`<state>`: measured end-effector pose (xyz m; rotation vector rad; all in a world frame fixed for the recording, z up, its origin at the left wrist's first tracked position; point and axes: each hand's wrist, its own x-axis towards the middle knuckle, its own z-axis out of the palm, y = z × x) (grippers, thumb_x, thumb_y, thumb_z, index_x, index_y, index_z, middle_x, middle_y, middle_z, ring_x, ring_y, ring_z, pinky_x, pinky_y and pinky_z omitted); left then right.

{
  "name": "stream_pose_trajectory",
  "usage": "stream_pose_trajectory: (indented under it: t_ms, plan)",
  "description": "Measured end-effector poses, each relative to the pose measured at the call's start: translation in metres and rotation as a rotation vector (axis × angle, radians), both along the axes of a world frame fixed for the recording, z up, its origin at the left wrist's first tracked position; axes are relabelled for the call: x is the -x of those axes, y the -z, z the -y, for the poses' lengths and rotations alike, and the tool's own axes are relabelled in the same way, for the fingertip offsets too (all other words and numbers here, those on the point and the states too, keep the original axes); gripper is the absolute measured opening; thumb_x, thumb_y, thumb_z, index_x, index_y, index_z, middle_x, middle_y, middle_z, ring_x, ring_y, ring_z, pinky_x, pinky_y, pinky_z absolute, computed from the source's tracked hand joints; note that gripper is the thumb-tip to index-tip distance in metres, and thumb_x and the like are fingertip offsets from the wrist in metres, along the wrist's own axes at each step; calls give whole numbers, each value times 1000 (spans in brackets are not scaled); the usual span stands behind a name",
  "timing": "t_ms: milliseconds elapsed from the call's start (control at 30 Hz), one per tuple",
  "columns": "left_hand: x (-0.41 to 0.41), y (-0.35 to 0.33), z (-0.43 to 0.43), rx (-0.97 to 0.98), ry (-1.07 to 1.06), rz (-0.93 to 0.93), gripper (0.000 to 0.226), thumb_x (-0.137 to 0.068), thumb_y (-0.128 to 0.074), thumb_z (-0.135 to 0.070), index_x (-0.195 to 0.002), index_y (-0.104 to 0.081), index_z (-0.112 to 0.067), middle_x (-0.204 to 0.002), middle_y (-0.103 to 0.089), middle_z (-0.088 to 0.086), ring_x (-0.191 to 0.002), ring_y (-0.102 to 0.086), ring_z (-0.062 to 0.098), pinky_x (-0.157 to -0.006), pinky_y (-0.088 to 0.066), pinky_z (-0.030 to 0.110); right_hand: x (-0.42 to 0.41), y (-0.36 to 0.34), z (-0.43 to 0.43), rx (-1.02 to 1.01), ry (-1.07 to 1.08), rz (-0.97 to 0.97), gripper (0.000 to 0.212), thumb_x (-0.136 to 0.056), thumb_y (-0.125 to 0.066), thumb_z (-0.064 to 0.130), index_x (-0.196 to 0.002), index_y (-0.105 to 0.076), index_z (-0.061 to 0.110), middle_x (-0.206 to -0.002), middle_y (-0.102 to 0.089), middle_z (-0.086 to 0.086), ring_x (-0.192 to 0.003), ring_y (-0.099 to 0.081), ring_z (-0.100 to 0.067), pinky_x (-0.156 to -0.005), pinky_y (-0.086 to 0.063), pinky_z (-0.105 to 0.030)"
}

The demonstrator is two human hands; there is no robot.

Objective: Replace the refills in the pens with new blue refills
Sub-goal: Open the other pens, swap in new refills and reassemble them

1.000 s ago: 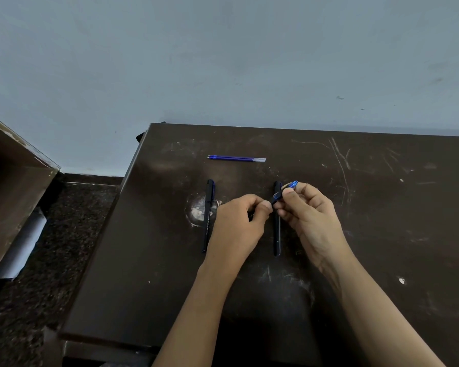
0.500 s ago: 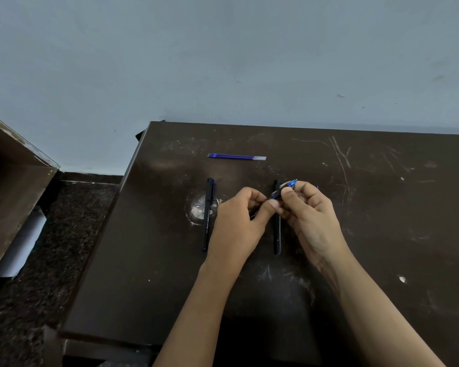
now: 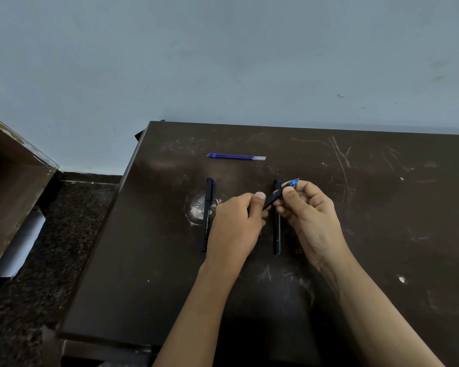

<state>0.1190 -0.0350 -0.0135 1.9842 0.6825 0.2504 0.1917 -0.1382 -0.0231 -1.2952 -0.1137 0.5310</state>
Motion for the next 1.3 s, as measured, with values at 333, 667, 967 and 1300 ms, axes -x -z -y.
stream_pose_trajectory:
  t_ms: [333, 667, 967, 1300]
  plan:
    - [0, -1, 0, -74, 22, -9, 26, -94, -51, -38, -95, -68, -19, -80, -70, -6, -74, -65, 4, -68, -50, 18, 0, -1, 1, 1, 8, -5, 10, -93, -53, 7, -95, -63, 7, -66, -64, 2, -67, -61, -10, -71, -53, -24]
    - [1, 1, 0, -84, 38, -17, 18, -89, -59, -37, -95, -66, -22, -81, -68, -9, -75, -63, 3, -69, -50, 19, 2, -2, 0, 9, 8, -10, 9, -92, -55, 8, -90, -63, 8, -66, -63, 0, -66, -59, -11, -72, -52, -25]
    - [0, 2, -2, -98, 54, 0, 13, -91, -57, -27, -93, -69, -21, -78, -69, -6, -76, -65, 7, -74, -55, 31, 2, -1, 0, 11, 5, -16, 13, -93, -53, 6, -91, -64, 11, -69, -65, 0, -66, -61, -8, -69, -52, -21]
    - [0, 0, -3, -39, 200, -61, 20, -98, -47, -21, -102, -66, -20, -89, -71, -8, -74, -58, -4, -66, -40, 7, -1, -6, 7, 21, -84, 2, 20, -88, -57, 0, -104, -67, 5, -101, -73, -13, -84, -65, -27, -88, -53, -40]
